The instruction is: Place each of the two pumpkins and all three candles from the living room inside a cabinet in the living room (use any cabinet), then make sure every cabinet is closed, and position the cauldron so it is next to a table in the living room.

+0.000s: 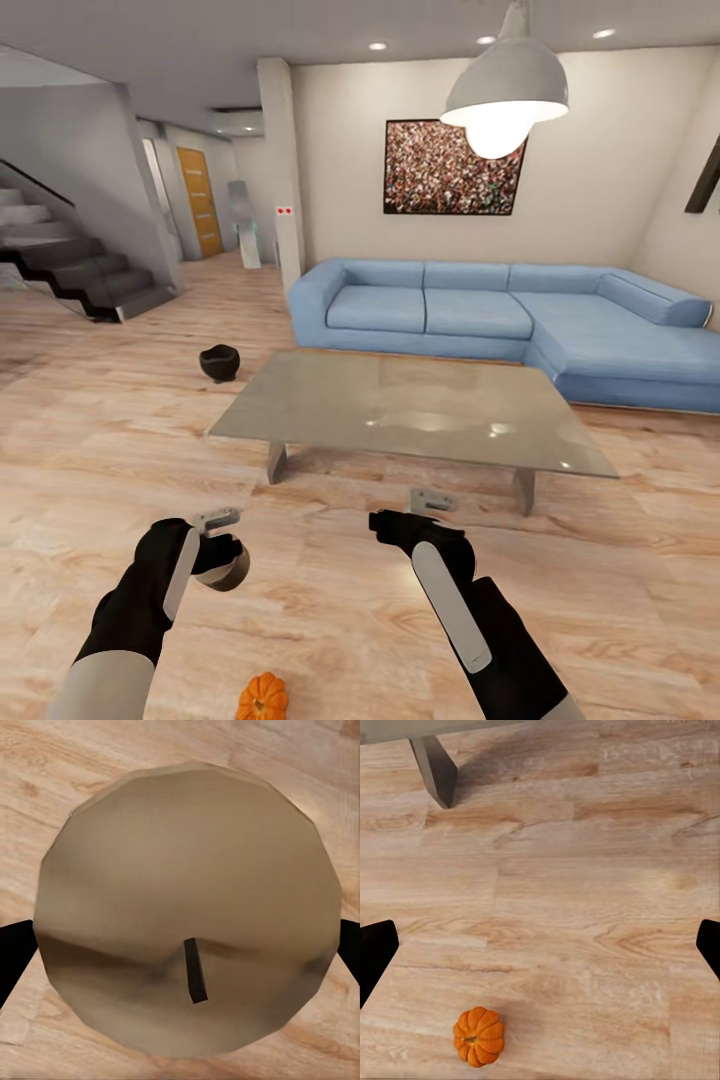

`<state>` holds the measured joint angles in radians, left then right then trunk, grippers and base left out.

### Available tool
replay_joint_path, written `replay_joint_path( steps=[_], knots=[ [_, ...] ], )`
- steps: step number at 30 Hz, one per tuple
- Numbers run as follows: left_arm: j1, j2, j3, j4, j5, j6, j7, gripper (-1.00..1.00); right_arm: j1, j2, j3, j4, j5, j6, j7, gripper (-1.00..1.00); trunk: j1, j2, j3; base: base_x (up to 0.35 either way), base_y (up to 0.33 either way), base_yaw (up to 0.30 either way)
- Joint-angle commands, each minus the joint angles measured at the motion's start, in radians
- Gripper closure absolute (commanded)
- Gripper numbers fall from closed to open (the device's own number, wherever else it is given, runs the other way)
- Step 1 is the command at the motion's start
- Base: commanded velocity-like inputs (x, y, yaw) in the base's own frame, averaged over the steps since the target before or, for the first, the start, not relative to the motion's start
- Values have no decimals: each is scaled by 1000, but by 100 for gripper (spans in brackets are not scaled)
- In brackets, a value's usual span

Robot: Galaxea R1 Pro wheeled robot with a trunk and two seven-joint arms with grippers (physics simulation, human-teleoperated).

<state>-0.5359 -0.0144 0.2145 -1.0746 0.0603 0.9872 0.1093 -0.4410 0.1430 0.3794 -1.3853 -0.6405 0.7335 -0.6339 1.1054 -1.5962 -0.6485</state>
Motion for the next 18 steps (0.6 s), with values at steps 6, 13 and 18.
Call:
replay_joint_path(
  steps=[6, 13, 18],
  knots=[
    [-1, -1, 2, -1, 7, 4, 7, 100, -1, 0, 1, -1, -10, 1, -10, -100, 0, -1, 6, 0, 0, 209],
    [-1, -1, 2, -1, 7, 4, 7, 100, -1, 0, 1, -1, -10, 1, -10, -100, 0, -1, 13, 0, 0, 209],
    [-1, -1, 2, -1, 7, 4, 7, 100, -1, 0, 2, -1, -10, 0, -10, -100, 0, -1, 19, 0, 0, 209]
  ],
)
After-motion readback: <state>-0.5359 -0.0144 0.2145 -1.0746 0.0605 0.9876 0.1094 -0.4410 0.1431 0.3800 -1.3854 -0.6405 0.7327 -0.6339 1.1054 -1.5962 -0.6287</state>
